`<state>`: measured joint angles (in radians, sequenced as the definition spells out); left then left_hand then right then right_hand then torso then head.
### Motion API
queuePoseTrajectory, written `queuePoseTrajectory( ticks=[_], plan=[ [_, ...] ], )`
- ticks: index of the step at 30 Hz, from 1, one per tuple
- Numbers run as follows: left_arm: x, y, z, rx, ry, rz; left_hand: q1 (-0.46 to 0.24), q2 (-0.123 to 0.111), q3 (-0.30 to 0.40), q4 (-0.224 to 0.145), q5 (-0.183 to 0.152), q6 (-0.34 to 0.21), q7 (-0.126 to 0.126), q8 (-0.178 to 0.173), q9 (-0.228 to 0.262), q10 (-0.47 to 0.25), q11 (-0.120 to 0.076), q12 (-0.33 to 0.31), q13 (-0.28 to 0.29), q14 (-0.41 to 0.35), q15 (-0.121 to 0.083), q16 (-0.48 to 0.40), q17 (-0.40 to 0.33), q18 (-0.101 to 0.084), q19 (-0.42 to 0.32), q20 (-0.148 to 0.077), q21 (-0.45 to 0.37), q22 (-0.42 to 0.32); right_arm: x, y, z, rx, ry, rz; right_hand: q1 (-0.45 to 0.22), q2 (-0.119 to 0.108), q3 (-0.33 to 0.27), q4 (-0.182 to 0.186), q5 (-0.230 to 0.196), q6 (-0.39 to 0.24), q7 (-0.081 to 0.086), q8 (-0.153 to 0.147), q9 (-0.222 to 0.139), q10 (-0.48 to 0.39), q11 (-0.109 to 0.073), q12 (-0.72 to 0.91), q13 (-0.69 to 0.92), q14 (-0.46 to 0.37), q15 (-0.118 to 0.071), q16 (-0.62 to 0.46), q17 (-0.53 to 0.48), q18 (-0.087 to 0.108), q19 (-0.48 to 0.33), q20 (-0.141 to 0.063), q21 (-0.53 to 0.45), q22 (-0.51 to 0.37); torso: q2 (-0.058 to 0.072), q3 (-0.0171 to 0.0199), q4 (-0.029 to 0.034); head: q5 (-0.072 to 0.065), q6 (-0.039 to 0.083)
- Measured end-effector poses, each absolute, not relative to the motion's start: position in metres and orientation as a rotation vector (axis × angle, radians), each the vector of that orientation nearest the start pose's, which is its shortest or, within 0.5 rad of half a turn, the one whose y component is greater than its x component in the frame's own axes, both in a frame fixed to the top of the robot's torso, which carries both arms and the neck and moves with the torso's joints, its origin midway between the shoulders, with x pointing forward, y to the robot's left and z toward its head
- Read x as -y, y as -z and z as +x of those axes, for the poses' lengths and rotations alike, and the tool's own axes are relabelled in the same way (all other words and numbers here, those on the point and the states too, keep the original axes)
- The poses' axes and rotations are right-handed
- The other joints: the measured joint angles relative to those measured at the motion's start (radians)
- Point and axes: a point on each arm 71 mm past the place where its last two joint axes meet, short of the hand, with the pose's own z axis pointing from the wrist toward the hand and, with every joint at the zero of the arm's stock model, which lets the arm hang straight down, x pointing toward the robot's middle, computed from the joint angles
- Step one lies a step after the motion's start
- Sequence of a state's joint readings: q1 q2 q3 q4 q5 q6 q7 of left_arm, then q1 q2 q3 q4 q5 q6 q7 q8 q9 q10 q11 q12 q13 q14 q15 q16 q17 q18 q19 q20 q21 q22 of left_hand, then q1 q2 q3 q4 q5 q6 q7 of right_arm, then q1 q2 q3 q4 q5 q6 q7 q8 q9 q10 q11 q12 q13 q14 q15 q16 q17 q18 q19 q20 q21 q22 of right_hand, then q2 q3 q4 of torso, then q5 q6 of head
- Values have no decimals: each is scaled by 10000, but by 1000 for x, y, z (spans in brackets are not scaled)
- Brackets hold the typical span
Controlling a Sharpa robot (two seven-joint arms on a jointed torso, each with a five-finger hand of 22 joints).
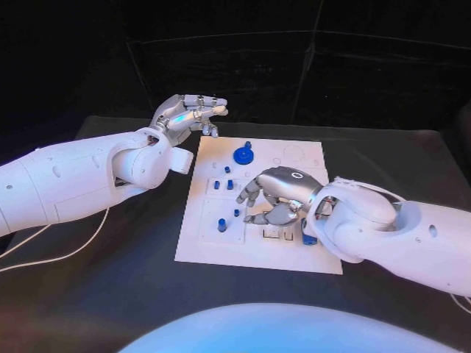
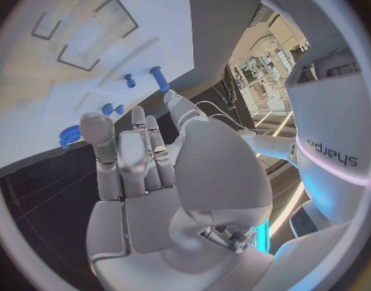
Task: Assemble the parts on the task board
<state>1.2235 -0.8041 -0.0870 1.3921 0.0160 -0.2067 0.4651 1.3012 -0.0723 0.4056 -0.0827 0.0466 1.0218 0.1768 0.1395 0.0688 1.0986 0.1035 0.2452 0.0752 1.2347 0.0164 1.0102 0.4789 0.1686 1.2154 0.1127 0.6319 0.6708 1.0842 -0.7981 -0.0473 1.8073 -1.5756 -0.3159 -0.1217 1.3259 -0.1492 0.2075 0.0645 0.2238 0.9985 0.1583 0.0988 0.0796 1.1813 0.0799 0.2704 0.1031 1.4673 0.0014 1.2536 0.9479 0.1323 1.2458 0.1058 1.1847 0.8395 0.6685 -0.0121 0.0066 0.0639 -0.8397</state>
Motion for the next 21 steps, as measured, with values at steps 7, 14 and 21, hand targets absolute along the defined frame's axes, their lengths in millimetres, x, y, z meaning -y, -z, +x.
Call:
queuePoseTrajectory(
  ticks=[7, 14, 21],
  plan=[
    [-229, 186, 510, -13815, 15776, -10785, 0, 0, 0, 0, 0, 0, 0, 0, 0, 0, 0, 0, 0, 0, 0, 0, 1, -1, 0, 0, 0, 1, 160, 197, 391, -17554, -8685, -1103, -794, -58, -930, 843, 973, 497, -471, 541, 129, 1866, -589, 2601, 1745, -20, -521, 567, 821, 0, 667, -473, 752, 1190, -50, -15, -98, -335, 80],
    [-231, 186, 509, -13811, 15770, -10792, 0, 0, 1, 0, 0, 0, -1, 0, 0, 0, 0, 0, 0, 0, 0, 0, 1, -1, 0, 0, 0, 1, 201, 202, 391, -18488, -7067, 872, -764, 289, -2155, 1796, 1320, 454, -754, 1727, 447, 1865, -779, 8567, 8358, -21, -629, 1775, 2977, -242, 1146, -666, 1486, 2429, -77, -26, -253, -545, 112],
    [-232, 186, 509, -13812, 15765, -10798, 0, 0, 1, 0, 0, 0, -1, 0, 0, 0, 0, 0, 0, 0, 0, 0, 1, -1, 0, 0, 0, -7, 214, 212, 388, -19178, -5734, 1340, -717, 354, -2759, 2226, 1112, 177, -702, 2085, 516, 1797, -710, 9135, 9166, -22, -628, 1878, 3256, -241, 1163, -648, 1543, 2589, -85, -19, -366, -648, 97]
  ],
)
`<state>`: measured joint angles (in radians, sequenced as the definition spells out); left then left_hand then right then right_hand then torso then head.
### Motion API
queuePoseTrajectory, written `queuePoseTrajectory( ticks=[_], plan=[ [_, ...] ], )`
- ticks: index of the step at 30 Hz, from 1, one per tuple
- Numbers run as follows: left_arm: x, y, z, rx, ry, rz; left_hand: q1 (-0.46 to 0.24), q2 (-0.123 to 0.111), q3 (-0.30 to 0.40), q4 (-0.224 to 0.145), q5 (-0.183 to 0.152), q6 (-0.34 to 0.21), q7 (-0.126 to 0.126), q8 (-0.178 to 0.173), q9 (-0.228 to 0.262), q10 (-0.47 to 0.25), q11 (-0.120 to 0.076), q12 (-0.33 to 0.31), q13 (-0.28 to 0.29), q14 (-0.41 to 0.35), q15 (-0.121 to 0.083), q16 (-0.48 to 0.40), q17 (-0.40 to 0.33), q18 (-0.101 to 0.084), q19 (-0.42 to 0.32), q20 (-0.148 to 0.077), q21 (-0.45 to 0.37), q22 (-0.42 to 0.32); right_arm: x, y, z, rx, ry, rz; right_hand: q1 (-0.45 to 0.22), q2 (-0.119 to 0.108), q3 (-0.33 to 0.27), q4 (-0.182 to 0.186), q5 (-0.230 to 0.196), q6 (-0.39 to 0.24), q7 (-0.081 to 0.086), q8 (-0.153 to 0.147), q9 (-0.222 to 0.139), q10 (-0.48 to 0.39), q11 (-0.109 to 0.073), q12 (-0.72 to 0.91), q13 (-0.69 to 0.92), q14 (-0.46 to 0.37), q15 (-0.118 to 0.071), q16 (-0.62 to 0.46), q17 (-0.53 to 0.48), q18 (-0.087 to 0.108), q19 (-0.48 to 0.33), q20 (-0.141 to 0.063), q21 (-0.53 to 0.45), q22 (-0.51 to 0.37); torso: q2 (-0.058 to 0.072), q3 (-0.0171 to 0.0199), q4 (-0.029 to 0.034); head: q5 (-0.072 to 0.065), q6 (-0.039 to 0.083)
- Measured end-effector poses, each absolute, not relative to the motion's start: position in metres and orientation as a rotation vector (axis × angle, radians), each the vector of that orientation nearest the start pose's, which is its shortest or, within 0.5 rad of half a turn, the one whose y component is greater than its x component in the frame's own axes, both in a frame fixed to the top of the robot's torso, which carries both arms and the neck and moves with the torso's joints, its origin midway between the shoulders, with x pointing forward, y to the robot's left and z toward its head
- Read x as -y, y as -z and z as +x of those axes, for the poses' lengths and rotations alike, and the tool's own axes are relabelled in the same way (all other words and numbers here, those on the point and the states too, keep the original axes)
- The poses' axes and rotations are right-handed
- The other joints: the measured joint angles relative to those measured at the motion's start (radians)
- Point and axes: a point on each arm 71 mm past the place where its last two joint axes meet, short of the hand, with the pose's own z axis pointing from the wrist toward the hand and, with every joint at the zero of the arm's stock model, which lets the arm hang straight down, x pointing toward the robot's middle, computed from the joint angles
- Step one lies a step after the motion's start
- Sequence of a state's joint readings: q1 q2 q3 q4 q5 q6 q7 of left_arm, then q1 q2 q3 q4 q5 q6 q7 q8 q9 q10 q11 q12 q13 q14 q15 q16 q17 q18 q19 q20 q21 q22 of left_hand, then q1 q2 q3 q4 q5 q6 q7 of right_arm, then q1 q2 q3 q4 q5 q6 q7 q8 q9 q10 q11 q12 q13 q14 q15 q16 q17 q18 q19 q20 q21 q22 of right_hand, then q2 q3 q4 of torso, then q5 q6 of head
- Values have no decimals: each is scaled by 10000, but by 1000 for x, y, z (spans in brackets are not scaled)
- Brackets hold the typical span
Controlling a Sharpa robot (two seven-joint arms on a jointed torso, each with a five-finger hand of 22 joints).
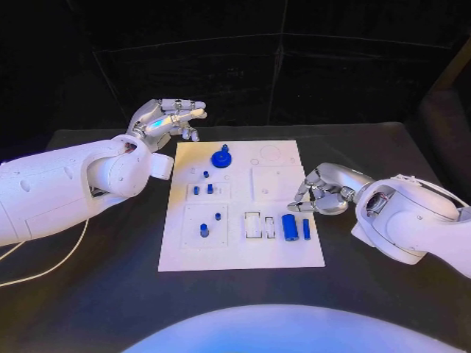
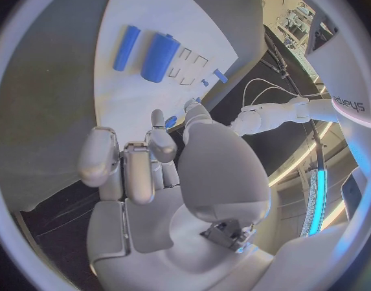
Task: Assemble the parts on the task board
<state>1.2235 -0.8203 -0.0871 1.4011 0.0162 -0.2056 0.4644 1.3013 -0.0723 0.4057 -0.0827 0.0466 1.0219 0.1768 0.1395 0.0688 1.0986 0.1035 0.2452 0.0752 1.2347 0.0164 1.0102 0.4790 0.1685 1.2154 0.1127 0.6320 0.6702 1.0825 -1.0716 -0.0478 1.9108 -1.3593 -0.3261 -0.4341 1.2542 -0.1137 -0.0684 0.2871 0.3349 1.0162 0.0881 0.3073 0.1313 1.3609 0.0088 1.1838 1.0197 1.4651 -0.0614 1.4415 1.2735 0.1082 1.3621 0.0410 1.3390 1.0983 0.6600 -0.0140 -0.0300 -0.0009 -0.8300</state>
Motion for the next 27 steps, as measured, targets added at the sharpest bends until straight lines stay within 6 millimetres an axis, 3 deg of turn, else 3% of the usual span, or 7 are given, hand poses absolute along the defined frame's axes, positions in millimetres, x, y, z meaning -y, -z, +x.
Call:
queuePoseTrajectory(
  ticks=[13, 27],
  plan=[
    [-233, 186, 509, -13814, 15753, -10808, 0, 0, 0, 0, 0, 0, 0, 0, 0, 0, 0, -1, 0, 0, 0, 0, 0, 0, 0, 0, 0, 2, 206, 230, 383, -19889, -4657, 820, -512, 133, -684, 86, -233, -99, -28, 488, 107, 1, 0, 235, 472, -1, 1, 95, 235, 0, 33, 35, 115, 206, -1, -11, -6, -84, -24],
    [-234, 186, 509, -13828, 15763, -10810, 0, 0, -28, 28, 0, 1, 0, 0, 0, 0, 0, -1, 0, 0, 0, 0, -8, 0, 0, 0, 1, -6, 194, 251, 377, -20583, -4170, 261, -719, 127, -802, 65, -270, -98, -28, 642, 154, -36, -36, 242, 521, -1, 2, 131, 268, 1, 33, 35, 115, 244, 4, -10, -13, -42, -71]
  ],
)
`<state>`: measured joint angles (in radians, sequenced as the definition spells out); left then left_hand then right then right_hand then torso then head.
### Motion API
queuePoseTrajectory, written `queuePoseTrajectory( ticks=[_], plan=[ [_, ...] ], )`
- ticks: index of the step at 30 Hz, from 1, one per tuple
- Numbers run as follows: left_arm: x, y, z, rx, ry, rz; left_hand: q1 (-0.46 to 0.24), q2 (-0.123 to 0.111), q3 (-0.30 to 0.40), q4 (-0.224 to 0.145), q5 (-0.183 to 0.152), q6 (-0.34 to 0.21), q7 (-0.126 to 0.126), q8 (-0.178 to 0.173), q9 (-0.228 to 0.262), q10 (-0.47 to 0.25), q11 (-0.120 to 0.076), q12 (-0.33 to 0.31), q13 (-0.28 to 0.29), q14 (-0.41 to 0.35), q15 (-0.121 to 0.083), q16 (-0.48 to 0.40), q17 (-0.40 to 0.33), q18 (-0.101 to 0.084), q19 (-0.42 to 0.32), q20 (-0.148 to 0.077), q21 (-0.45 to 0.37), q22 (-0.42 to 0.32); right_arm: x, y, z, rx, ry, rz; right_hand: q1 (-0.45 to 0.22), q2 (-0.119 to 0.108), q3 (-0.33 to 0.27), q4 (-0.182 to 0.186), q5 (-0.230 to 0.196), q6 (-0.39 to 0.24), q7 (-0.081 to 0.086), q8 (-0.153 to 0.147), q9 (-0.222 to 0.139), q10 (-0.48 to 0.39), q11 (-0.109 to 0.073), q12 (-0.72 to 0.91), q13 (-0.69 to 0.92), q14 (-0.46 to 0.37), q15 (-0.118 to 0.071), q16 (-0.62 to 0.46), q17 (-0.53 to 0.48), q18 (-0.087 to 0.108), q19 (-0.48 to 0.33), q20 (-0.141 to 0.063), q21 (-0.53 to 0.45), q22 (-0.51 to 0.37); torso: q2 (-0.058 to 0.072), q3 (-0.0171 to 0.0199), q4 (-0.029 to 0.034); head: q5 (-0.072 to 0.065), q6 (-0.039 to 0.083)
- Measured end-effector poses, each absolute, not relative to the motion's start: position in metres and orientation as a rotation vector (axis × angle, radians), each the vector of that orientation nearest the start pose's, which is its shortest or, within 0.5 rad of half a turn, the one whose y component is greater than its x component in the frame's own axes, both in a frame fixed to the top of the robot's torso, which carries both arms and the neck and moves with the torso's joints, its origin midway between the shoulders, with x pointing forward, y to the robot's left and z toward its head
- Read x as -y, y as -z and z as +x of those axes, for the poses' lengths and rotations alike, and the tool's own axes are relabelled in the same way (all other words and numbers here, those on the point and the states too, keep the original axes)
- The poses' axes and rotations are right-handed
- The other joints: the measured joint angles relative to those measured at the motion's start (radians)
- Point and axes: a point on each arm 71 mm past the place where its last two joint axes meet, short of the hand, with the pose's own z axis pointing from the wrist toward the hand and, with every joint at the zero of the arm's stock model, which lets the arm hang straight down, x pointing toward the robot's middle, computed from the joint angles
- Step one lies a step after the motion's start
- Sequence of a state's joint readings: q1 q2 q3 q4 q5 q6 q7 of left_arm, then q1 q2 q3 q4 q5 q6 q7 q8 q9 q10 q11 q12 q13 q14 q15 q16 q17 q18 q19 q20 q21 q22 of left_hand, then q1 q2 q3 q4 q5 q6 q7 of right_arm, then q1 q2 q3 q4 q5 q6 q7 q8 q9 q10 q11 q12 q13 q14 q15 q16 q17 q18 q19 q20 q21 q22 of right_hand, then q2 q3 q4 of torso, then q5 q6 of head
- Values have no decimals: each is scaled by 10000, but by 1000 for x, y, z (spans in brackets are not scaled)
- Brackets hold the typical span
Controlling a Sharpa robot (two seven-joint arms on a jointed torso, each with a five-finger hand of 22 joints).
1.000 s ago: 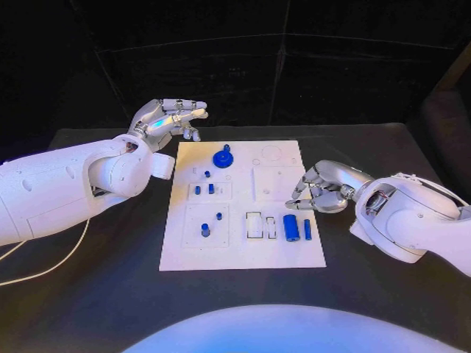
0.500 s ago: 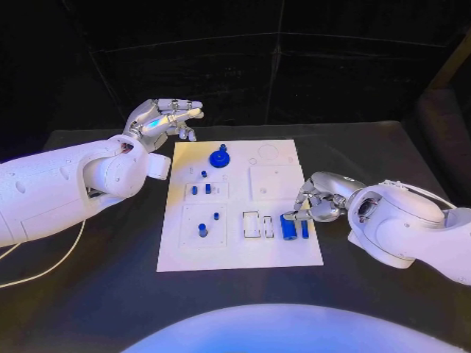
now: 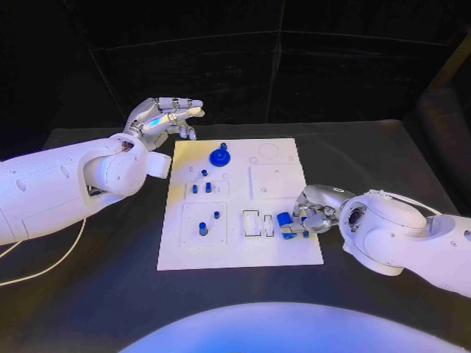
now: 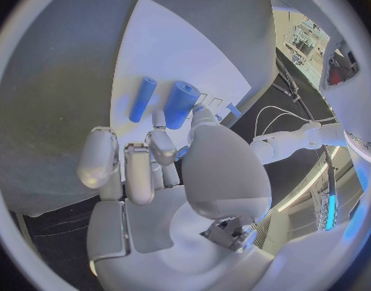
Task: Assemble the parts on the task board
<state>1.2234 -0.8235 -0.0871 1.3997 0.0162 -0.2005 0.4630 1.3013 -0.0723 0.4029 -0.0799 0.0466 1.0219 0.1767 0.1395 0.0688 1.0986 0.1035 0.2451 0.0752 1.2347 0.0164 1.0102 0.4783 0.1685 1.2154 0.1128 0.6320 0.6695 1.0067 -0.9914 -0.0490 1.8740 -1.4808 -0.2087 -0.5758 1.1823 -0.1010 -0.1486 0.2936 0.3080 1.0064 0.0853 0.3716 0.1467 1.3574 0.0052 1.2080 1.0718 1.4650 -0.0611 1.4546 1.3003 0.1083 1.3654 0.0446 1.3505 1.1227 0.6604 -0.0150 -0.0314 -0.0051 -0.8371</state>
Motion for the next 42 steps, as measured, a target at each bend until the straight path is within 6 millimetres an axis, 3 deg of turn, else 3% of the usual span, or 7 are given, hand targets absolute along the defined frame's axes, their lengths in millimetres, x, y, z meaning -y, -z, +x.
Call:
queuePoseTrajectory(
  ticks=[2, 4, 9, 12, 23, 31, 42],
  plan=[
    [-234, 186, 509, -13828, 15762, -10811, 0, 0, 0, 0, 0, 0, 0, 0, 0, 0, 0, 0, 0, 0, 0, 0, 0, 0, 0, 0, 0, 0, 194, 252, 378, -20625, -4124, 216, 1, 0, 0, 0, 0, 0, 0, 0, 0, 0, 0, 0, 1, 0, 0, 0, 0, -6, 0, 0, 0, 0, 1, 0, 1, 7, -2],
    [-234, 186, 509, -13828, 15757, -10814, 0, 0, 0, 0, 0, 0, 0, 0, 0, 0, 0, 0, 0, 0, 0, 0, 0, -1, 0, -1, 0, 1, 192, 254, 378, -20651, -4072, 150, -13, 14, 0, 0, 0, 0, 0, 52, 28, 0, 0, 0, 16, 0, 0, 0, -1, -159, 0, 0, 0, 15, 2, 0, 1, 11, -4],
    [-234, 186, 509, -13833, 15761, -10815, 0, 0, 0, 0, 0, 0, 0, 0, 0, 0, 0, 0, 0, 0, 0, 0, 1, 0, 0, 0, 0, 1, 188, 256, 380, -20609, -4071, 55, -57, 71, 0, 0, 82, -27, -33, 177, 88, 1, 0, 0, 73, 0, 1, 0, 38, -158, 37, -38, 42, 57, 4, -1, 2, 13, -5],
    [-234, 186, 509, -13840, 15769, -10814, 0, 0, 0, 0, 0, 0, 0, 0, 0, 0, 0, 0, 0, 0, 0, 0, 1, 0, 0, 0, 0, 1, 185, 257, 381, -20553, -4111, 29, 145, 273, 0, 0, 231, -26, -66, 264, 124, 1, 0, 0, 118, 0, 1, 0, 67, -158, 37, -38, 42, 83, 5, -2, 4, 14, -14],
    [-236, 186, 508, -13837, 15744, -10829, 0, 0, 0, 0, 0, 0, 0, 0, 0, 0, 0, 0, 0, 0, 0, 0, 1, 0, 0, 0, 0, 3, 185, 256, 373, -20147, -4385, 314, 666, 793, 30, -30, 1484, -196, -127, 522, 57, 13, -12, 38, 319, 35, -34, 92, 79, -156, 73, -74, 85, 161, 6, -1, 3, 73, -29],
    [-237, 186, 508, -13840, 15736, -10836, 0, 0, 1, 0, 0, 0, 0, 0, 0, 0, 0, -1, 0, 0, 0, 0, 2, 0, 0, 0, 0, 3, 182, 244, 365, -19295, -5188, 871, 851, 844, 28, -29, 2065, -86, -158, 652, 199, 92, -91, 38, 440, -1, -69, 148, 77, -156, 108, -109, 155, 237, -2, -6, -11, 67, -21],
    [-237, 186, 508, -13851, 15747, -10836, 0, 0, 1, 0, 0, 0, 0, 0, 0, 0, 0, -1, 0, 0, 0, 0, 2, 0, 0, 0, 0, 4, 163, 239, 364, -18865, -6210, 1360, 930, 924, 24, -26, 2111, -87, -157, 691, 233, 93, -91, 38, 452, -1, -68, 186, 76, -156, 107, -109, 155, 283, 2, -12, 12, 107, -28]
  ],
)
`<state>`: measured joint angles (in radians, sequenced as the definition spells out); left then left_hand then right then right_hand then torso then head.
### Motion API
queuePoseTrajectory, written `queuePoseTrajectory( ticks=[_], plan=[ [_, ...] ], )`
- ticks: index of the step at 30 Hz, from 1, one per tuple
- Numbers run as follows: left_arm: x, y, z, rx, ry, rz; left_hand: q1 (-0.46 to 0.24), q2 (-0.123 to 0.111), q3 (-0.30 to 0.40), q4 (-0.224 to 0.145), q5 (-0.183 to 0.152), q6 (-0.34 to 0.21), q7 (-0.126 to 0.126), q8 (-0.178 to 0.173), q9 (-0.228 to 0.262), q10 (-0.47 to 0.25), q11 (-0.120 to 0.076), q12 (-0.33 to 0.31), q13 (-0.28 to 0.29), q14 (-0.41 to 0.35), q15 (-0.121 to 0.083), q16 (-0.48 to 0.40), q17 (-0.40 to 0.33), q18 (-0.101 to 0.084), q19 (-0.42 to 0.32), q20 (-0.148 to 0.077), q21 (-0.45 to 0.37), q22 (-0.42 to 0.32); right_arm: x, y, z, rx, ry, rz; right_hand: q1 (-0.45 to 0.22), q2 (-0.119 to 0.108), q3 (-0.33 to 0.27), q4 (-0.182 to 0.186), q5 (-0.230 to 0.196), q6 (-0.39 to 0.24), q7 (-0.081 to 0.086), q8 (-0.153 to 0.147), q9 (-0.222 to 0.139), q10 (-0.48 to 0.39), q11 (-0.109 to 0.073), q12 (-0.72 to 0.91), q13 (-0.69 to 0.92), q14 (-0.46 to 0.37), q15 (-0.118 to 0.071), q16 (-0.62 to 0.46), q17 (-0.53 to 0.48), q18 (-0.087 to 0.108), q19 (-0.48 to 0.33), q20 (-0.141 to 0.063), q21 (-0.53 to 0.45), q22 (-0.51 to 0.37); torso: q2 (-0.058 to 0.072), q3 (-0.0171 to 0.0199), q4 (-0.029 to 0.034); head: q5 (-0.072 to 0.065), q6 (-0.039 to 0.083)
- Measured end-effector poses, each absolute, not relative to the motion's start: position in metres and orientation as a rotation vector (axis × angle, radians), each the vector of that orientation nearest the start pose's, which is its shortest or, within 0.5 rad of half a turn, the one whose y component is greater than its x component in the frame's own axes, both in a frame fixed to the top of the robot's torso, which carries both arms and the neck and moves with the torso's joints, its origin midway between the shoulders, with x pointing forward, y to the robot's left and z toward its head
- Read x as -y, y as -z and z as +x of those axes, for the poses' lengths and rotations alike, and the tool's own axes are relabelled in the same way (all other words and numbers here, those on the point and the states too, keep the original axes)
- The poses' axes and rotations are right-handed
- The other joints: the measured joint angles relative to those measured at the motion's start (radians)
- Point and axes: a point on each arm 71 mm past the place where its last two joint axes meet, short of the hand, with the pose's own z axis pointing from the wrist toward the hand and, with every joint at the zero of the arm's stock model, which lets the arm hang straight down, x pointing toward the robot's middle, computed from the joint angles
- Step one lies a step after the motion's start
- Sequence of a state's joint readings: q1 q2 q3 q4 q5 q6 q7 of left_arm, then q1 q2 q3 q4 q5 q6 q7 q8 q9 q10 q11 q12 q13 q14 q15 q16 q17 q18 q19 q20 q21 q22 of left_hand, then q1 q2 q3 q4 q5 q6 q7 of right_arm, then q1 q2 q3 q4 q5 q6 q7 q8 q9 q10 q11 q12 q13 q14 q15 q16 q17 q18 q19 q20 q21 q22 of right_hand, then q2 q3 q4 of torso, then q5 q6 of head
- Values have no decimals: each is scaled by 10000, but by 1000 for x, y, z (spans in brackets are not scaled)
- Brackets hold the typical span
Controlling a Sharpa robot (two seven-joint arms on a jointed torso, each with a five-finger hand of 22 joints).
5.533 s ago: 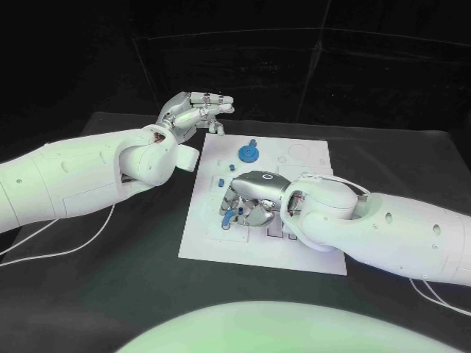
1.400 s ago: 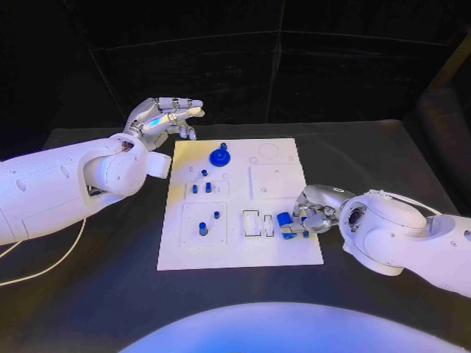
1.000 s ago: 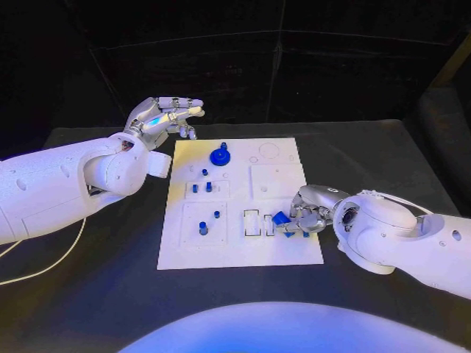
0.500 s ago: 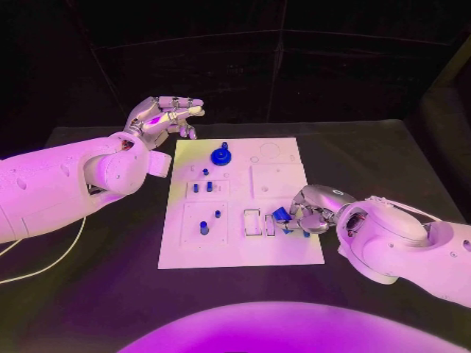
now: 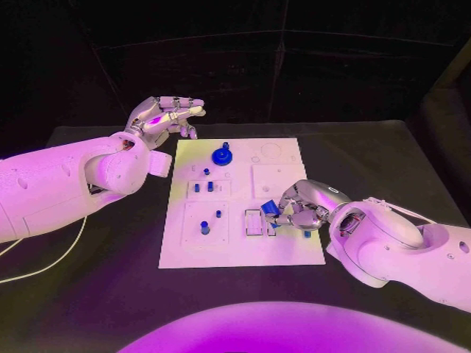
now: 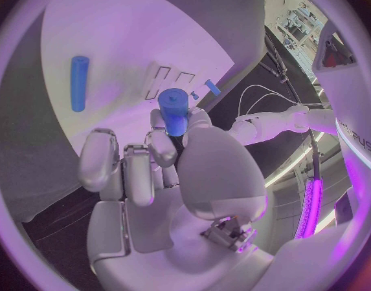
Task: Assemble the parts on the task board
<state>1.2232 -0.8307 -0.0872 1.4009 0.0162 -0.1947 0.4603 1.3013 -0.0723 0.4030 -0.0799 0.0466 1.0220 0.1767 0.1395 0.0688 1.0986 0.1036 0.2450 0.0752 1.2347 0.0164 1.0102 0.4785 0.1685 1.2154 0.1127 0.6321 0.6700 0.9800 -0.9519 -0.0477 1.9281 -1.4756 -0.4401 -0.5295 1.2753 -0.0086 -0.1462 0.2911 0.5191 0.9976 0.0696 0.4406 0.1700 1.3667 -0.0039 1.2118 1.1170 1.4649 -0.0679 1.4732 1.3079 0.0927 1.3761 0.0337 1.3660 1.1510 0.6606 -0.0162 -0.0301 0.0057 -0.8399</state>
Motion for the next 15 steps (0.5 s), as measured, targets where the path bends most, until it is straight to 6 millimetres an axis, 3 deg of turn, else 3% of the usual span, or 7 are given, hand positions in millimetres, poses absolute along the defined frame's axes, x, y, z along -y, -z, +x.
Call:
queuePoseTrajectory(
  ticks=[5, 15],
  plan=[
    [-236, 186, 508, -13863, 15762, -10834, 0, 0, 0, 0, 0, 0, 0, 0, 0, 0, 0, 0, 0, 0, 0, 0, 0, -1, 0, 0, 0, 0, 154, 242, 366, -19144, -6406, 1417, -12, 38, -3, 3, -1, 72, -44, 0, 0, 39, -39, 0, 32, 1, 0, 0, -1, 0, 0, 0, 0, 4, 1, -5, 0, 18, -12],
    [-234, 187, 508, -13904, 15810, -10827, 0, 0, 0, 0, 0, 0, 0, 0, 0, -36, 36, 0, 0, 0, 0, 0, -18, 0, 0, 0, 0, -16, 141, 251, 370, -19899, -6261, 1510, -376, 393, -260, 13, -358, 361, -131, -3, 151, 216, -140, 109, 292, 3, -77, 0, -1, 1, 35, -35, 0, 14, 0, -5, 5, 62, 0]
  ],
)
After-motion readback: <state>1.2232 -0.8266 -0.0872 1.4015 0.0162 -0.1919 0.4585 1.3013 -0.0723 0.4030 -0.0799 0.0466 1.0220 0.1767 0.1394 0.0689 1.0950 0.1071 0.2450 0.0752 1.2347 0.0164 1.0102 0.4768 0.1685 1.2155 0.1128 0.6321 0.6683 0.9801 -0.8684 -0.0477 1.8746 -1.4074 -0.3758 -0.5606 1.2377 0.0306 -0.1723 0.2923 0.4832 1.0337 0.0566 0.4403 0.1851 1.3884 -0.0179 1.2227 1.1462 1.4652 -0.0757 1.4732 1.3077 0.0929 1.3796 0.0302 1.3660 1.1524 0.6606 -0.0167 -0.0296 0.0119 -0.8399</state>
